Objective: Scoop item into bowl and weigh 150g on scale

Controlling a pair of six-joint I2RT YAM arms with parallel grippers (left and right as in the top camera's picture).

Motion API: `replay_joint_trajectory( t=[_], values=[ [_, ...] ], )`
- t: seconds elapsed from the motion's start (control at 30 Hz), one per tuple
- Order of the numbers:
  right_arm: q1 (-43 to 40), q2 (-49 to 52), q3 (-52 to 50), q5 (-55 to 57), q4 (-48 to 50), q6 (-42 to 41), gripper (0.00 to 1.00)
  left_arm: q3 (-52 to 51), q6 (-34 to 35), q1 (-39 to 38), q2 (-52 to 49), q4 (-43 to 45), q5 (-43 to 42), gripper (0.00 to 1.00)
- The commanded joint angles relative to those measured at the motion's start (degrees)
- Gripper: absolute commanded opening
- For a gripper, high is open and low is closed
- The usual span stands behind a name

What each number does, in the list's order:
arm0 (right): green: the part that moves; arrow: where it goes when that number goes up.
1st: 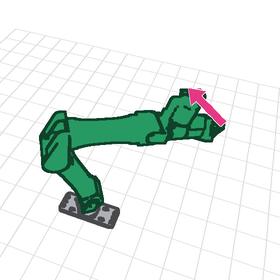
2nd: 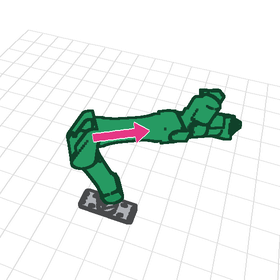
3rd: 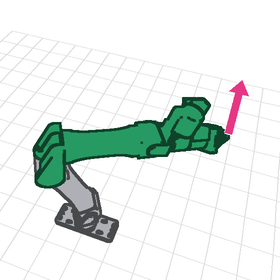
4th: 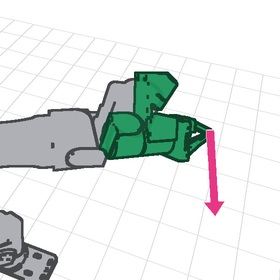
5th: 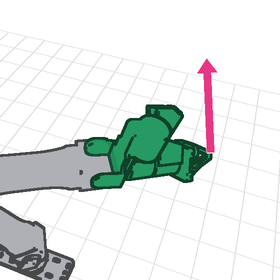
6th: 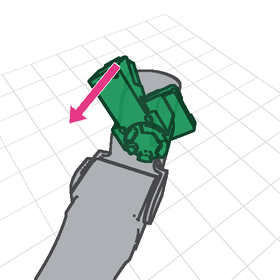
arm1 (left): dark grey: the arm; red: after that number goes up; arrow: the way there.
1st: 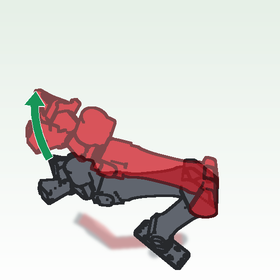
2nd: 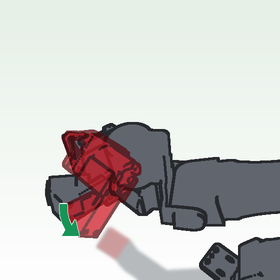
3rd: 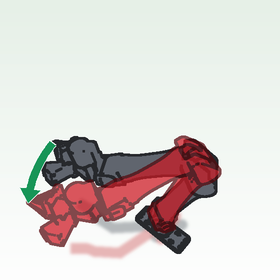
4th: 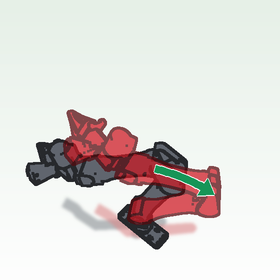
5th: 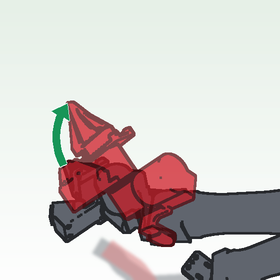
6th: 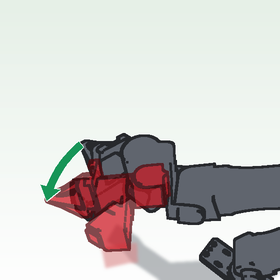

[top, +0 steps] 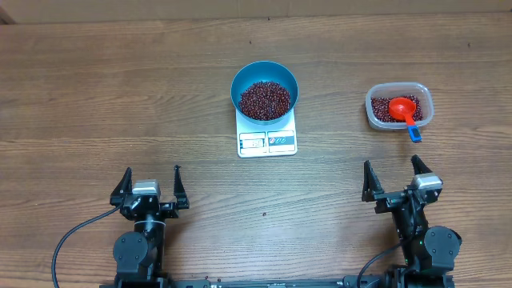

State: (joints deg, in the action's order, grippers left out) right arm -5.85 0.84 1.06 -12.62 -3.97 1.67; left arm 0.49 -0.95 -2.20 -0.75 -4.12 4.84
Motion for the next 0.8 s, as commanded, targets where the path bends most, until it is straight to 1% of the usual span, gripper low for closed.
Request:
replay_joint_trajectory(
  t=[0.0, 0.07, 0.13, 0.23, 0.47, 0.77],
  values=[
    [0.7, -0.7, -0.6, 0.7, 0.1, -1.9, 1.0, -0.2, 0.7, 0.3, 0.5, 0.1, 0.6, 1.0],
    [1.6, -0.7, -0.6, 2.3, -0.1, -3.0, 1.0, -0.2, 0.7, 0.3, 0.5, 0.1, 0.6, 0.99],
    [4.0, -0.7, -0.6, 8.9, -0.7, -6.9, 1.0, -0.2, 0.7, 0.3, 0.5, 0.1, 0.6, 1.0],
    [6.3, -0.7, -0.6, 11.7, -0.9, -7.0, 1.0, -0.2, 0.7, 0.3, 0.5, 0.1, 0.6, 1.0],
    [8.1, -0.7, -0.6, 10.8, -0.9, -6.2, 1.0, -0.2, 0.7, 0.3, 0.5, 0.1, 0.6, 0.99],
    [8.2, -0.7, -0.6, 10.1, -0.9, -6.1, 1.0, -0.2, 0.7, 0.3, 0.5, 0.1, 0.6, 0.99]
  ],
)
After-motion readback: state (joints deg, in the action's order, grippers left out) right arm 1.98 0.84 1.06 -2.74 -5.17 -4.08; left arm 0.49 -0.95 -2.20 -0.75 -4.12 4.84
